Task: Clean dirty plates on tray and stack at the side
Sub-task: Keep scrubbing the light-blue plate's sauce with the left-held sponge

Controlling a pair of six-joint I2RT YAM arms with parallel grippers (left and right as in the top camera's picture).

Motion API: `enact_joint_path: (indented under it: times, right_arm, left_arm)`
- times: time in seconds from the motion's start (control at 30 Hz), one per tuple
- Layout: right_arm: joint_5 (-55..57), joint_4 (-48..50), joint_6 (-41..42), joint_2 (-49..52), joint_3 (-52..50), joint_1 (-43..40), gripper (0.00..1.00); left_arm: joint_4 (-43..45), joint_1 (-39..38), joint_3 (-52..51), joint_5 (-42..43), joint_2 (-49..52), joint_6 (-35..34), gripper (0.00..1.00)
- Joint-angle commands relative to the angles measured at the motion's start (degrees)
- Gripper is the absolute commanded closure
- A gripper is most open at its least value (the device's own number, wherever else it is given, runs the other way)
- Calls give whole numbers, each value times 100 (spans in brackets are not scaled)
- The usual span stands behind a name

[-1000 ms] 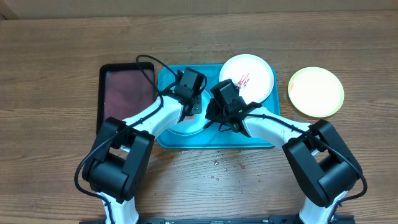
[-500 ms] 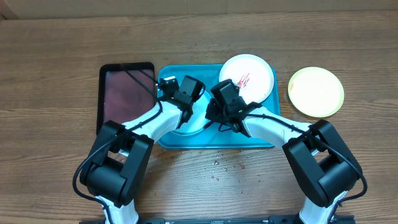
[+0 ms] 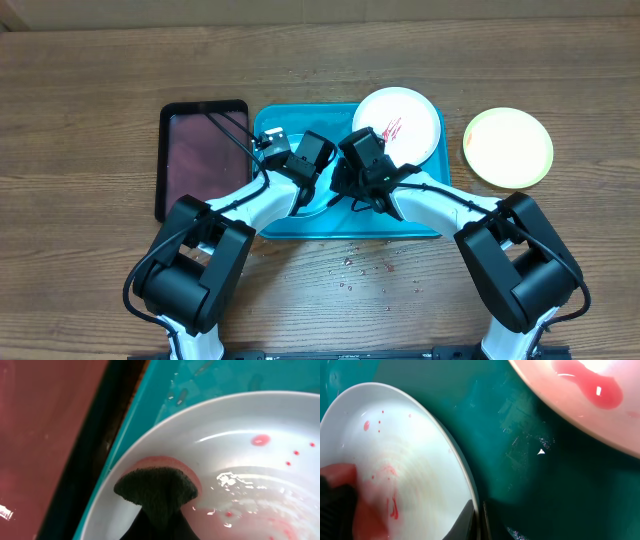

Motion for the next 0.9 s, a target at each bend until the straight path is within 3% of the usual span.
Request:
enact_joint_path:
  times: [0.0,0.43,0.87]
  right_arm:
    - [35,103,160,44,157,15,96]
    - [35,133,157,44,157,15,96]
    - [33,131,157,44,157,15,96]
  left_arm:
    - [-326,-221,-782,2269,997,238,96]
    - [-92,-219,-782,3526,997,1126,96]
    - [413,70,-782,2763,997,1213,96]
